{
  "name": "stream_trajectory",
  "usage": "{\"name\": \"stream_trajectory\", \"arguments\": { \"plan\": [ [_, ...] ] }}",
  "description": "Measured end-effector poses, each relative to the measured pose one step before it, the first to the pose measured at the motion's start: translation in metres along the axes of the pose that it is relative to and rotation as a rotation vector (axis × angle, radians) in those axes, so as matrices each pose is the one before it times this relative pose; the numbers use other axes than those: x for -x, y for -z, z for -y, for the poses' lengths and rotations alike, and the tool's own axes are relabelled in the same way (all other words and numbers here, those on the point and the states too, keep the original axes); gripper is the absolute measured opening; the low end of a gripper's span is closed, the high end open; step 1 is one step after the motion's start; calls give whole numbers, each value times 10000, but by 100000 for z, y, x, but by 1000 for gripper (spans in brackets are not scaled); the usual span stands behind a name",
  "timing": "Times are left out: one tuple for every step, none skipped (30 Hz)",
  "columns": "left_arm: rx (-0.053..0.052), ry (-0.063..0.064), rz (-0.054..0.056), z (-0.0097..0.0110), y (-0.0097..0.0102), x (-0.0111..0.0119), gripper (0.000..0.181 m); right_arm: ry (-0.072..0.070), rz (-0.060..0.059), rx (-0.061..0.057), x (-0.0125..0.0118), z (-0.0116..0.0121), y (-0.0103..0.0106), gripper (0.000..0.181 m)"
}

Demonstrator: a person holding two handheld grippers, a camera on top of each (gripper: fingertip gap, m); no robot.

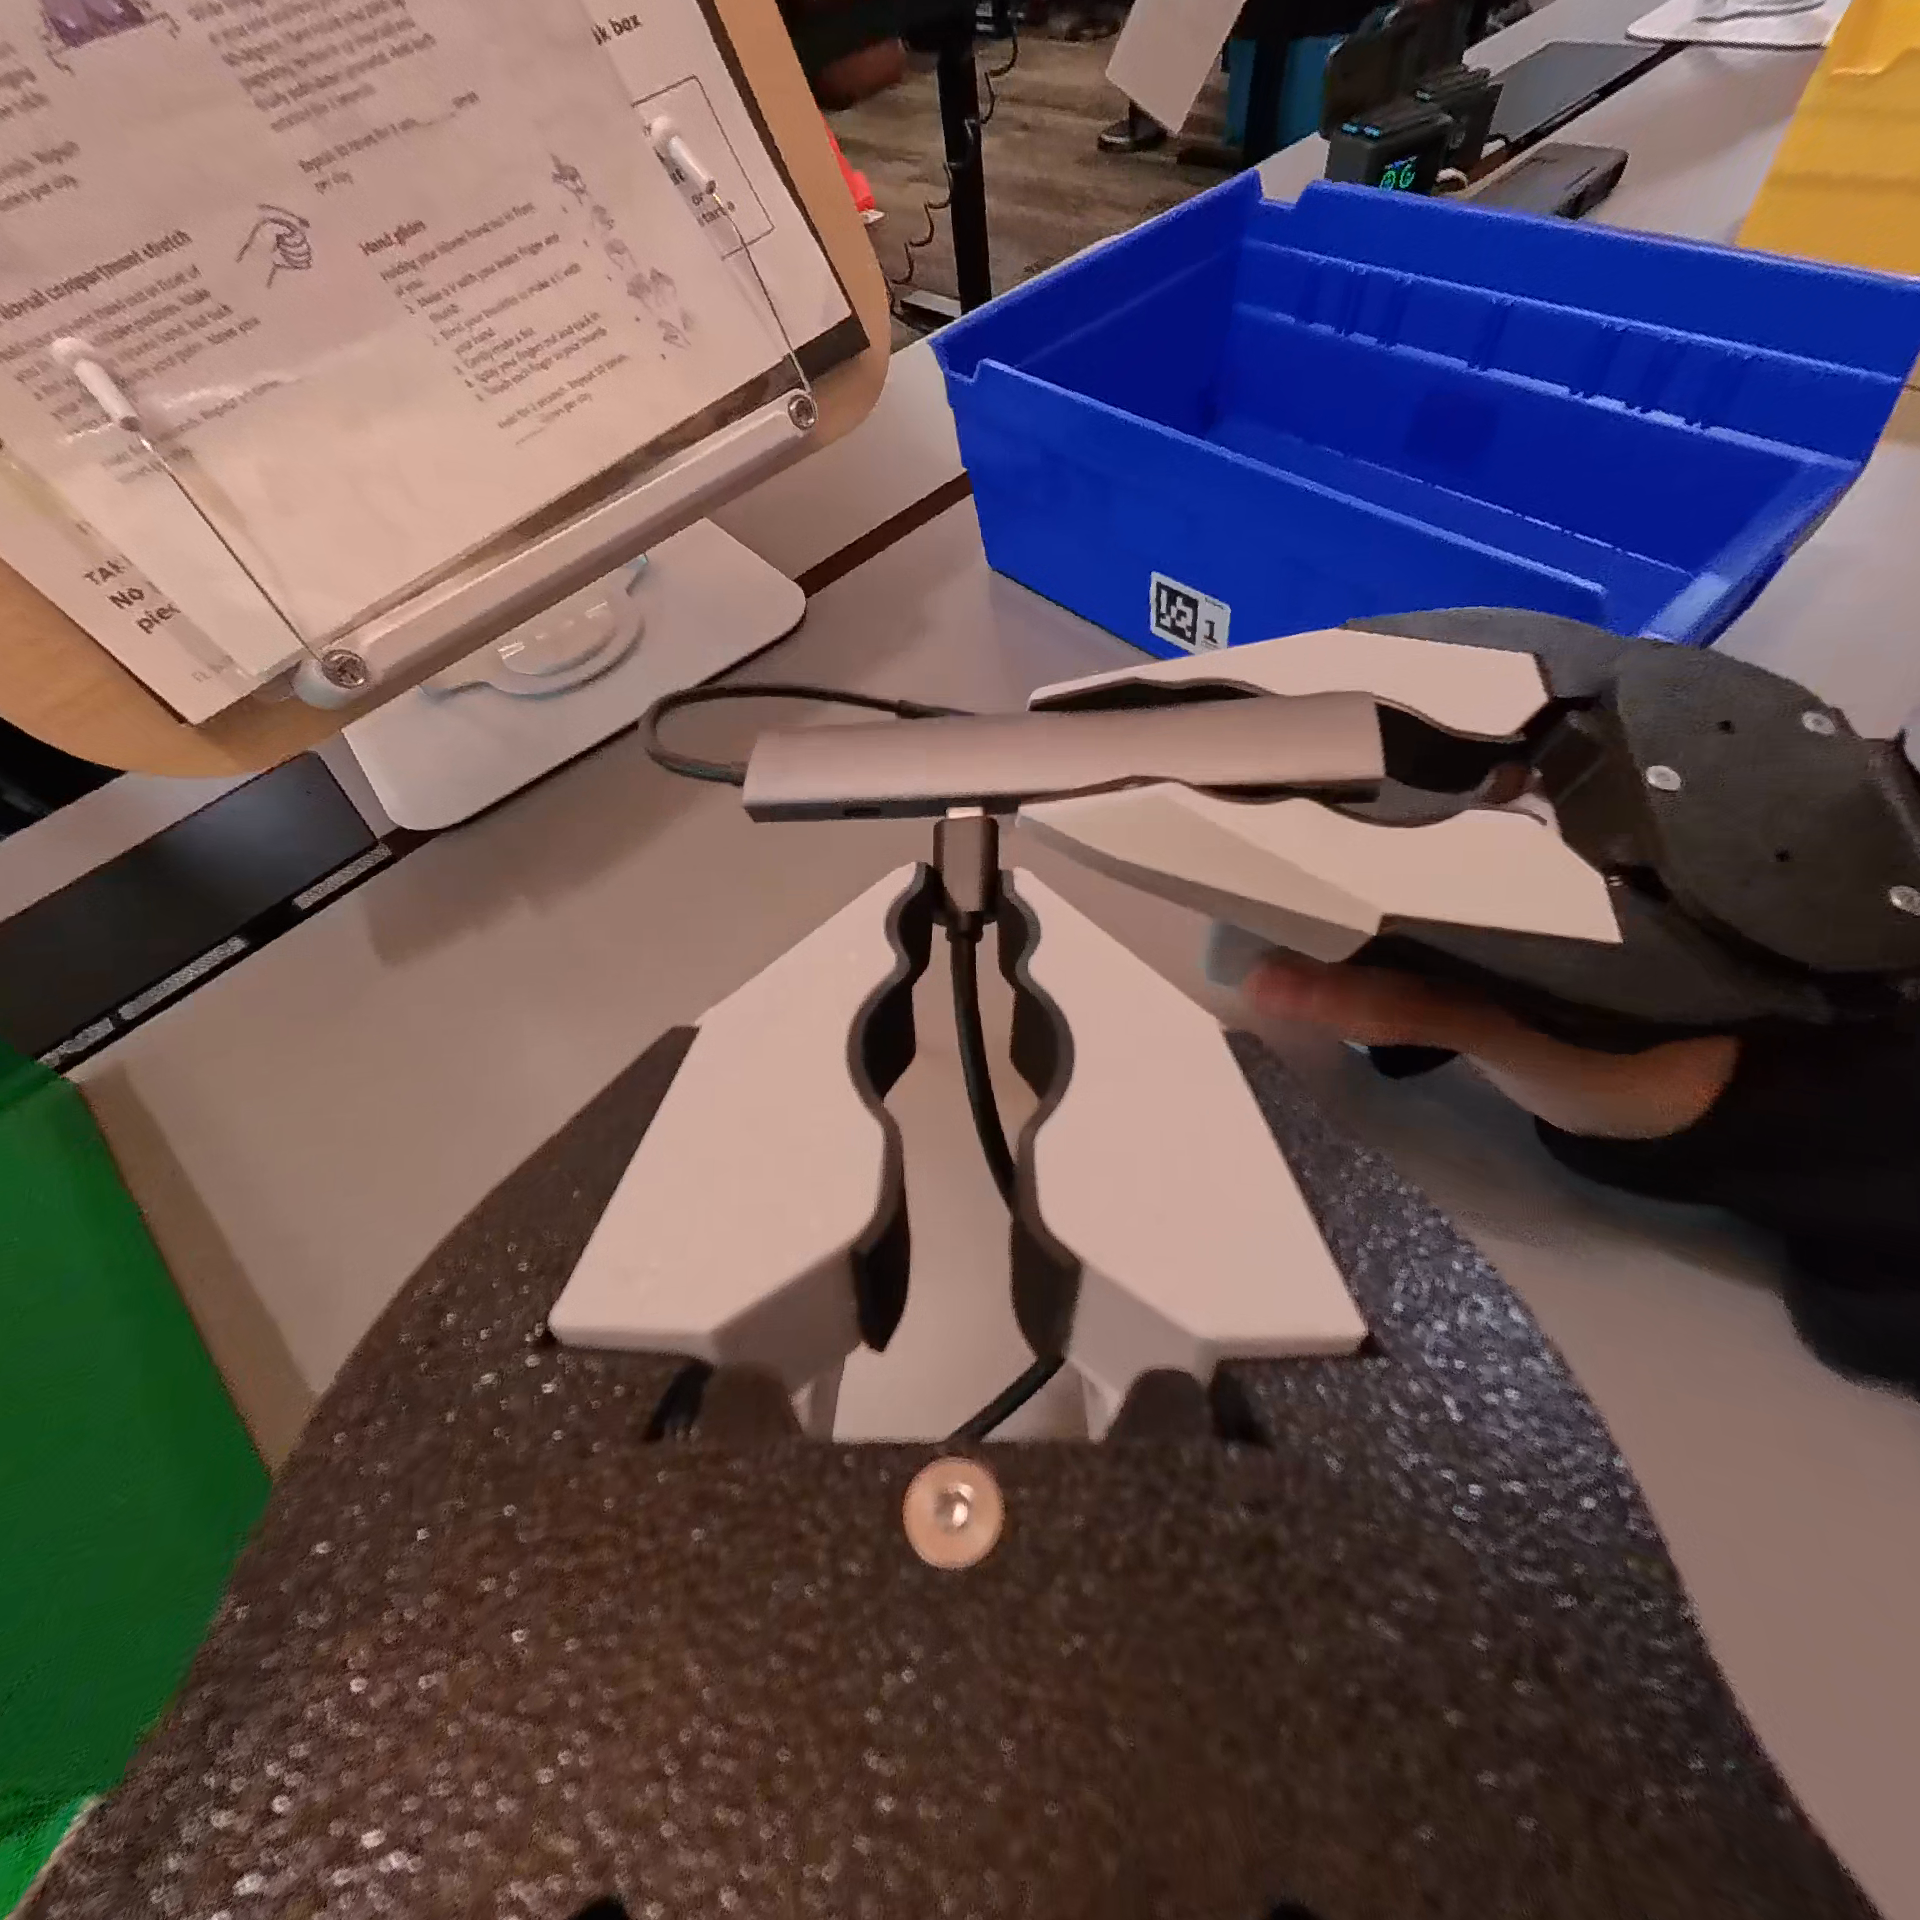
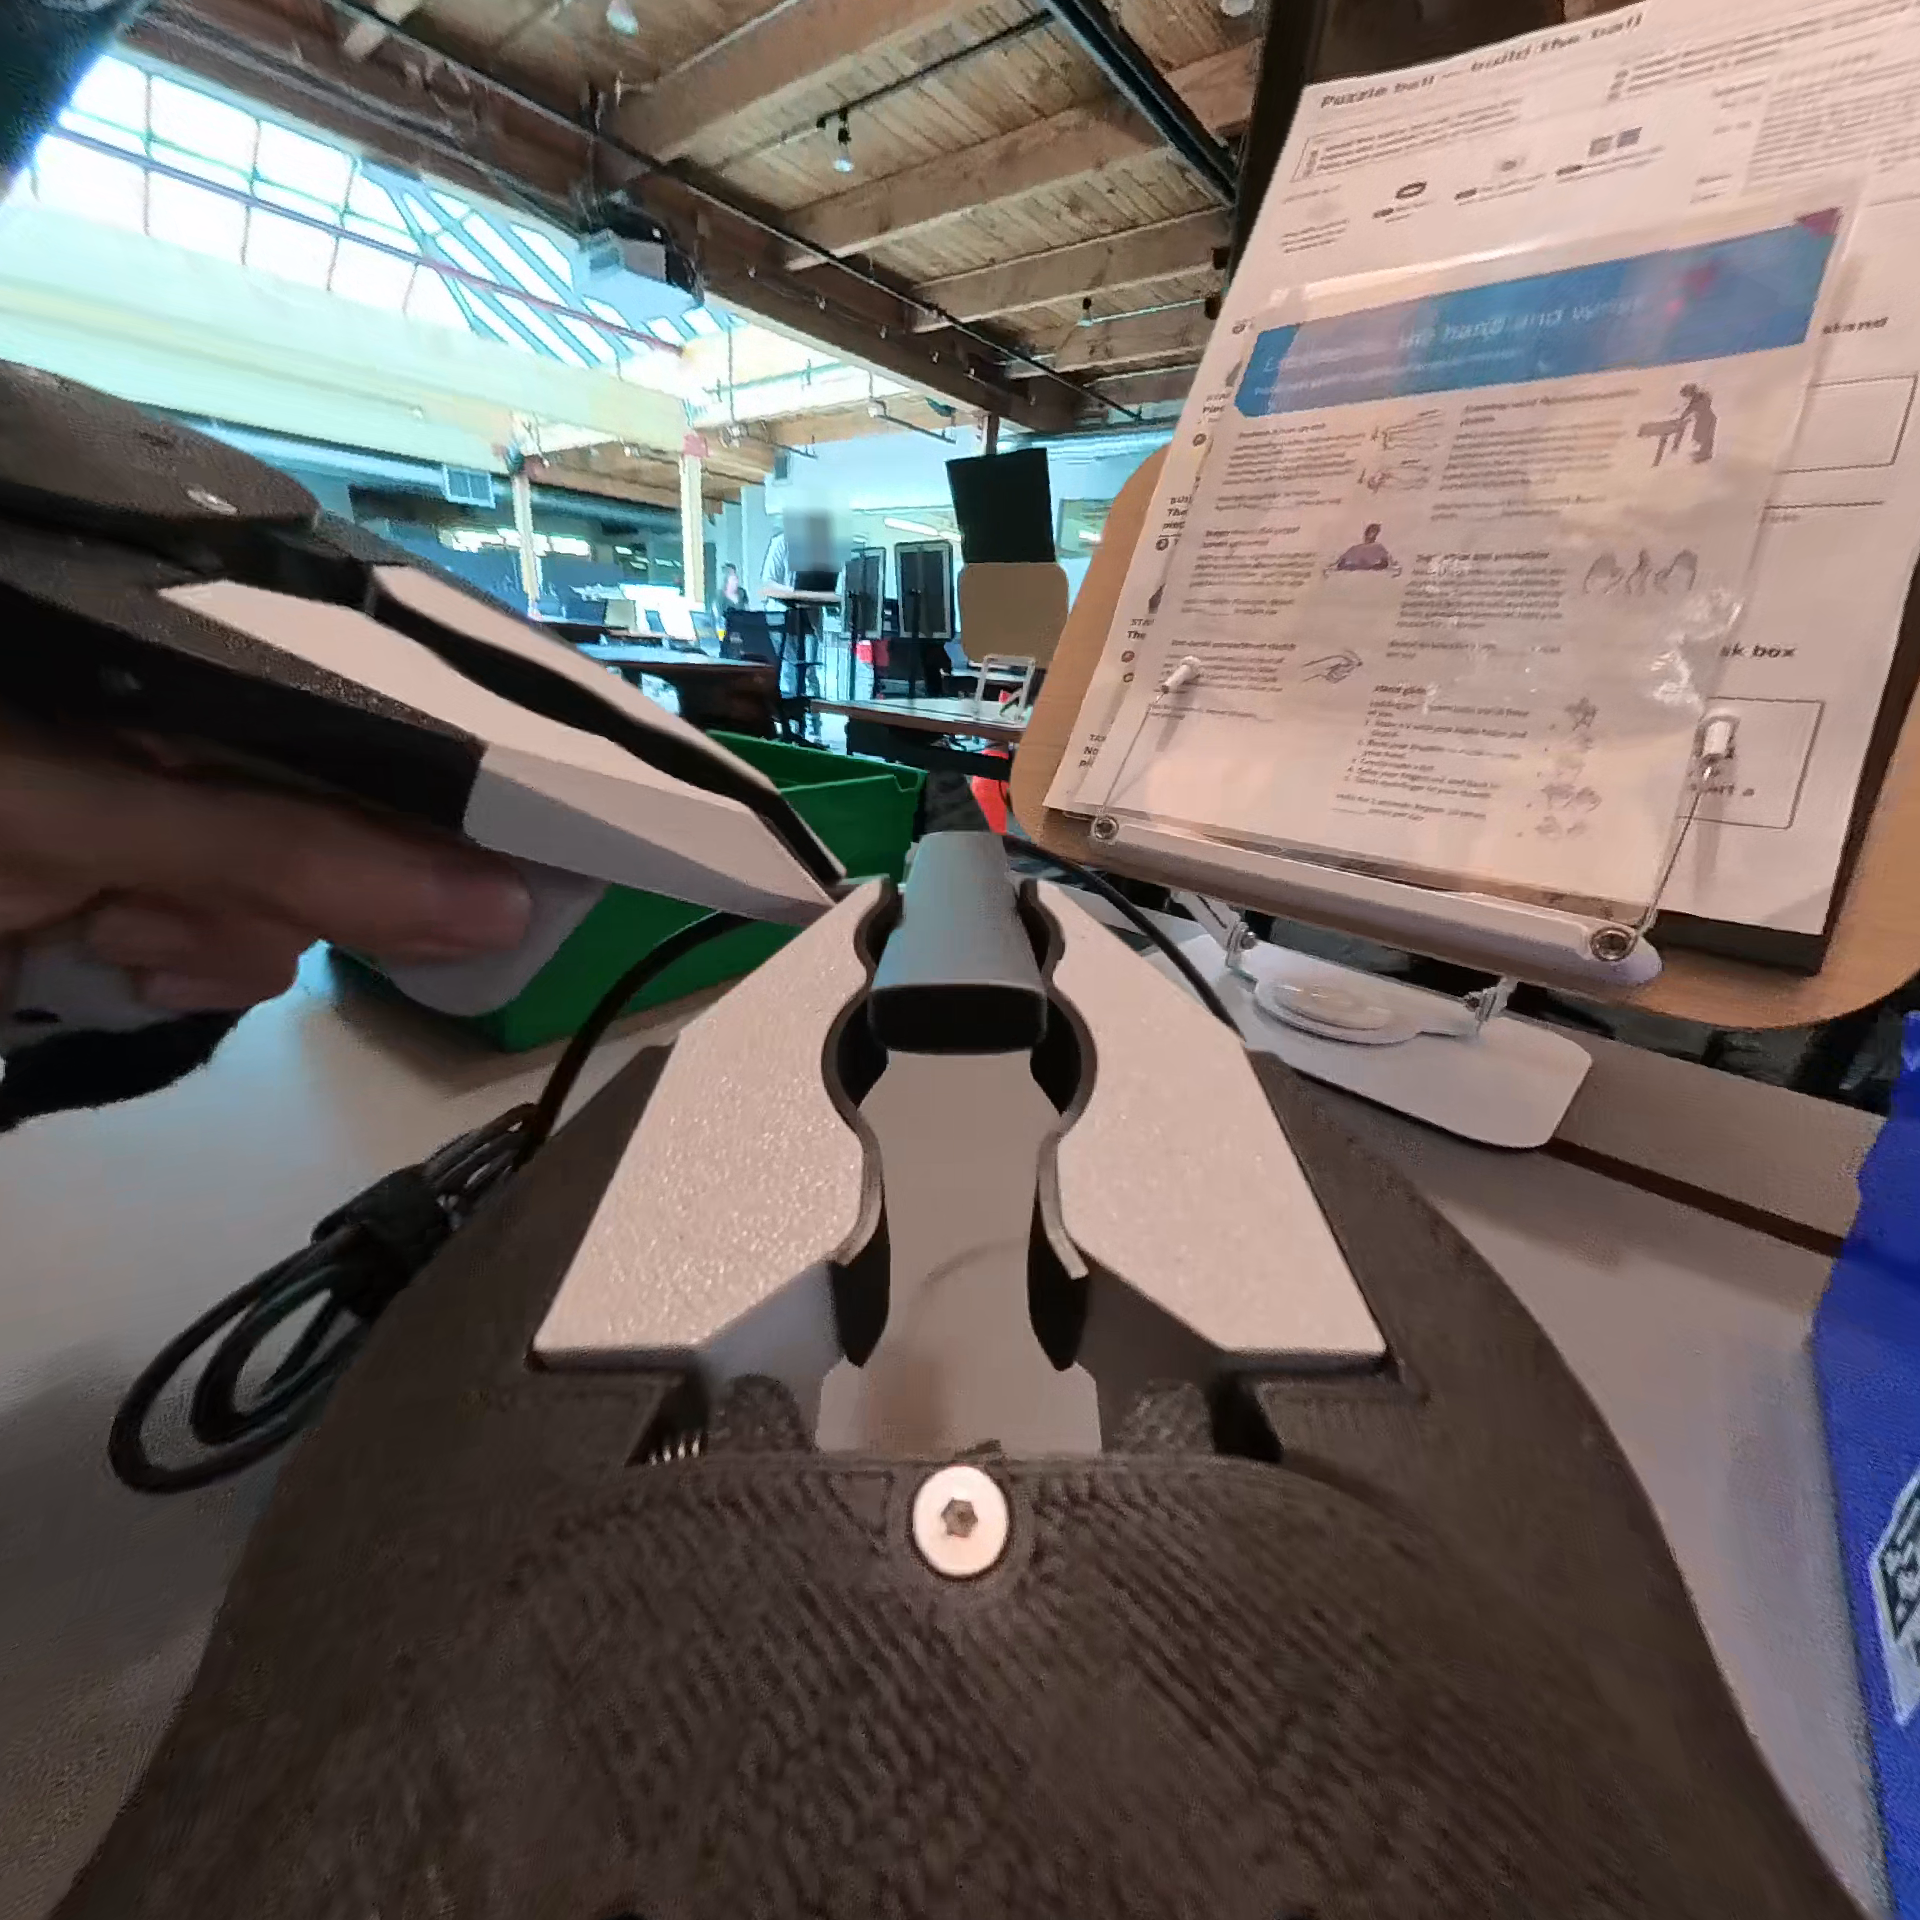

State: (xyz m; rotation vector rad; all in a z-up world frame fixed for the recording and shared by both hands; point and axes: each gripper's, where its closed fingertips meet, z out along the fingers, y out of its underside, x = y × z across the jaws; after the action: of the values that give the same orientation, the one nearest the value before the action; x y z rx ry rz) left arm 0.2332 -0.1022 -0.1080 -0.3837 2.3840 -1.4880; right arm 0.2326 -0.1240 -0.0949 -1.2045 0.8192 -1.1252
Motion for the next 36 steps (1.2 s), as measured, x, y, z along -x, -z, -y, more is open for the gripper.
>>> {"name": "stream_trajectory", "arguments": {
  "plan": [
    [9,-86,32,10,46,44,9,49,87,81,48,-2,-32,22],
    [-47,-116,50,57,38,-14,9,-62,103,80,-12,-7,-3,22],
    [-57,-139,90,44,20,-1,9,-227,114,109,-3,-75,-39,22],
    [-36,-170,101,-19,13,-6,9,-247,104,67,16,-88,-11,22],
    [-54,-179,109,16,24,-1,9,-246,86,33,28,-88,-4,23],
    [-43,-153,93,23,18,-40,9,-306,89,-7,17,-36,25,23],
    [-42,-132,65,69,23,-48,9,-265,74,-14,6,14,35,23],
    [-81,-111,68,168,44,-32,9,-146,80,-26,21,64,32,23],
    [-80,-103,82,208,25,-4,9,-137,89,7,42,41,4,23],
    [44,-128,80,56,-51,-12,9,-35,-18,66,2,-62,-13,23],
    [92,-126,75,-24,-110,8,9,103,-88,37,-47,-61,-33,23],
    [17,-41,57,8,-121,6,9,-54,-73,-21,-58,-21,-10,23],
    [8,32,36,-36,-96,28,9,-204,65,83,6,-190,-67,23],
    [-69,80,-11,66,-19,-13,8,-168,115,12,54,-122,-28,23],
    [-215,68,-171,297,13,-260,1,71,594,57,1004,-181,-96,23],
    [-755,162,25,1230,65,-85,0,387,2128,428,4032,-830,-317,22],
    [-340,96,-1,1080,3,-118,0,967,568,1153,2565,-2049,-1245,22],
    [328,-333,94,371,-325,1,0,1767,315,544,2752,-757,-1420,22],
    [595,-641,448,-16,-290,480,0,820,-1039,541,-32,-222,-921,22],
    [3,-640,272,677,177,332,0,-29,-839,-274,-1040,414,-104,21],
    [-565,-259,194,1329,700,401,0,-797,4,8,-1019,-265,200,21],
    [-462,-24,297,1030,850,722,0,-846,-204,-140,-1564,-158,620,22],
    [-164,60,218,438,696,756,0,-368,-489,-252,-1816,33,828,22],
    [21,166,39,-45,486,552,0,-218,-174,-107,-1358,1,620,22],
    [127,305,33,-403,349,525,0,-419,-271,-148,-1355,249,435,21],
    [126,324,-44,-613,280,358,0,-426,-427,-358,-1281,597,398,22],
    [63,305,-100,-721,235,243,0,-260,-217,-280,-736,499,297,22],
    [20,337,-64,-760,216,270,0,-115,-54,-171,-303,331,211,22],
    [82,322,-42,-887,231,278,0,70,-162,-108,-262,209,174,22],
    [142,254,-49,-941,254,233,0,151,-184,-26,-215,100,114,22],
    [145,196,-64,-909,274,148,0,89,-16,15,4,22,79,22],
    [133,146,-66,-864,301,139,0,30,83,5,104,-14,88,22],
    [152,69,-77,-871,327,129,0,47,-13,-47,-34,8,111,22],
    [167,4,-103,-868,320,136,2,42,-71,-42,-159,-17,71,22],
    [139,-48,-135,-797,373,143,3,-10,4,28,-113,-97,-1,22],
    [116,-61,-138,-733,421,161,4,-55,54,-3,-54,-81,9,22]
  ]
}}
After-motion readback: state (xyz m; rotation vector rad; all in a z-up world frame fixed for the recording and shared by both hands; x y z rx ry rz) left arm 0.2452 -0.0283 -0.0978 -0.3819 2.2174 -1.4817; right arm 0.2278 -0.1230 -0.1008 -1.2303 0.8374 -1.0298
